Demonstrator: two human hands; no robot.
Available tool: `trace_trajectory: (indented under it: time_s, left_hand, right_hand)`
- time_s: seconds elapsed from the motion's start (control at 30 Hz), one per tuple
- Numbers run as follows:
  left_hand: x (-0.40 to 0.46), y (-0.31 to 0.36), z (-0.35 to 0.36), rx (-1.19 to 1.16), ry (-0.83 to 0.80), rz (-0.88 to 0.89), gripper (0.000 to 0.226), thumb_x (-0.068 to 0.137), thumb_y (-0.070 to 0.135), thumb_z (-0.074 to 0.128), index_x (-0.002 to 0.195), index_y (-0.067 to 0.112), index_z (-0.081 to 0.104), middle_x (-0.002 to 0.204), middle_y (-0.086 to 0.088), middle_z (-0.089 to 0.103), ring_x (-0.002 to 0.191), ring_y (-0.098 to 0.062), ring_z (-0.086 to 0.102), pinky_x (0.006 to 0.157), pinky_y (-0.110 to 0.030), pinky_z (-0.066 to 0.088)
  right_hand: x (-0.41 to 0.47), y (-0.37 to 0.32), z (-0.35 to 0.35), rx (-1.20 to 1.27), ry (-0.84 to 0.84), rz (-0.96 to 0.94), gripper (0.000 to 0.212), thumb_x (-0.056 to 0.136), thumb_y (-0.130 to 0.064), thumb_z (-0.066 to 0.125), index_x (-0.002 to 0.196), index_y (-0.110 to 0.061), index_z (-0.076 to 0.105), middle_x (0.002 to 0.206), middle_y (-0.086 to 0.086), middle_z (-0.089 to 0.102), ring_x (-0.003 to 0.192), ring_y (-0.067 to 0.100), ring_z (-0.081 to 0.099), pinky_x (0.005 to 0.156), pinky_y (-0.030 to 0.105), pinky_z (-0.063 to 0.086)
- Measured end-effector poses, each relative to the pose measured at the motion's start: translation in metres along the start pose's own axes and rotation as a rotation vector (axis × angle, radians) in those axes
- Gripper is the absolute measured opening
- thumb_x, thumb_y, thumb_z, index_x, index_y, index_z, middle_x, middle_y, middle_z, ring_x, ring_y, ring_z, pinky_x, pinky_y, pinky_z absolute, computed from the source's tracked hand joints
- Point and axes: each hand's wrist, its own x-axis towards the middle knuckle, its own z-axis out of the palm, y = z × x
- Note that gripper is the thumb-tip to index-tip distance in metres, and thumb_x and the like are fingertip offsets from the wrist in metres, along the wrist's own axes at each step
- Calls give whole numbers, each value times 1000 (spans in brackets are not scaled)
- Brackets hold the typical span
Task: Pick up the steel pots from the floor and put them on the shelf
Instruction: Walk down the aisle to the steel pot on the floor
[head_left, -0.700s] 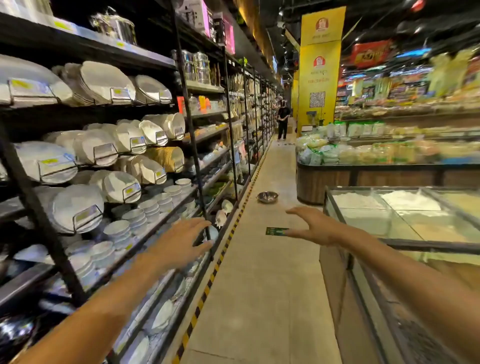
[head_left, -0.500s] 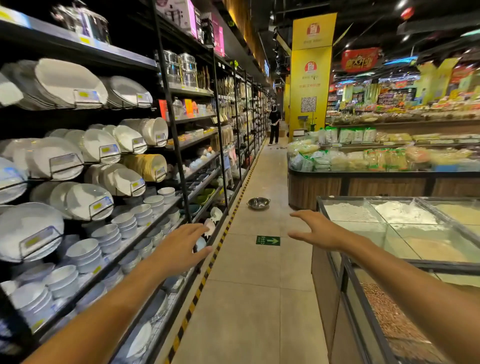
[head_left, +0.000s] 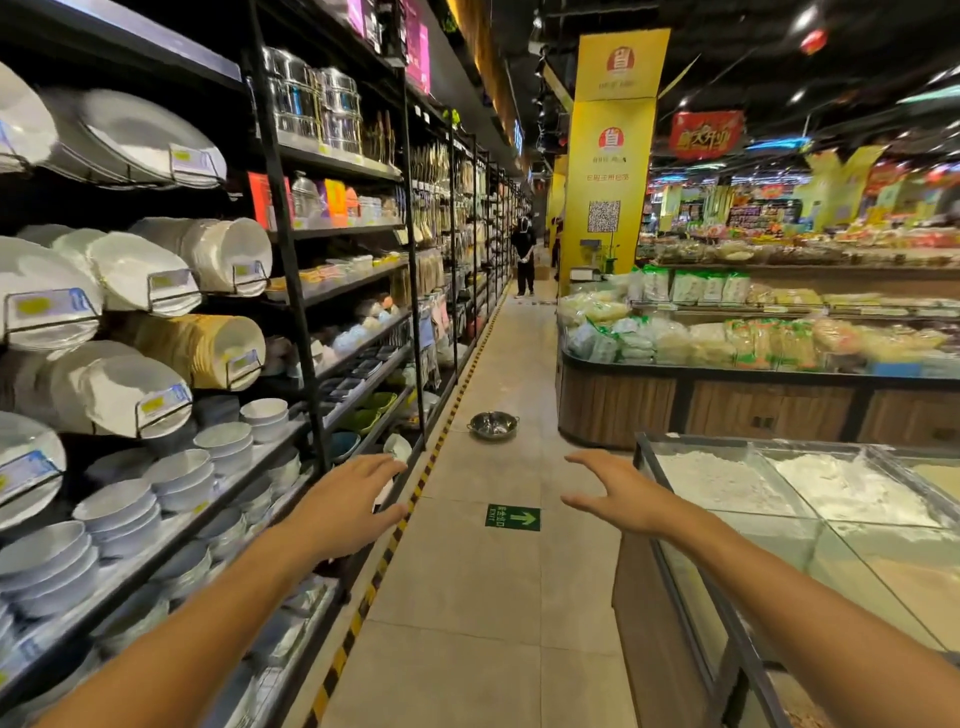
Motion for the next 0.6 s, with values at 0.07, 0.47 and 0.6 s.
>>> trace_trajectory:
  time_s: [0.07,0.47,0.6]
  left_hand:
    - [52,-25,9,-1,-3,11,65,94,59,42,151,30,28,158,6,29,145,-14,26,118,-34,26]
    - [386,-106,135,-51,-144,96,67,91,65,39,149,33,30,158,5,30,144,-17,27,117,-46,27]
    - [514,-108,193,-84,-159,134,68,93,63,40,150,29,30,158,2,30,145,-18,26,118,-36,24]
  right_hand:
    - [55,14,6,-15,-17,0,77,88,-66,57,152,-29,37,158,-5,38,142,15,37,111,27,28]
    - [323,160,44,-9,-17,111,75,88,-68,54,150,-26,42,153,-1,45,138,18,41,108,27,29]
    - [420,243,66,12,-23,140,74,90,-63,57,151,-25,41,155,0,43,140,22,40,109,29,29]
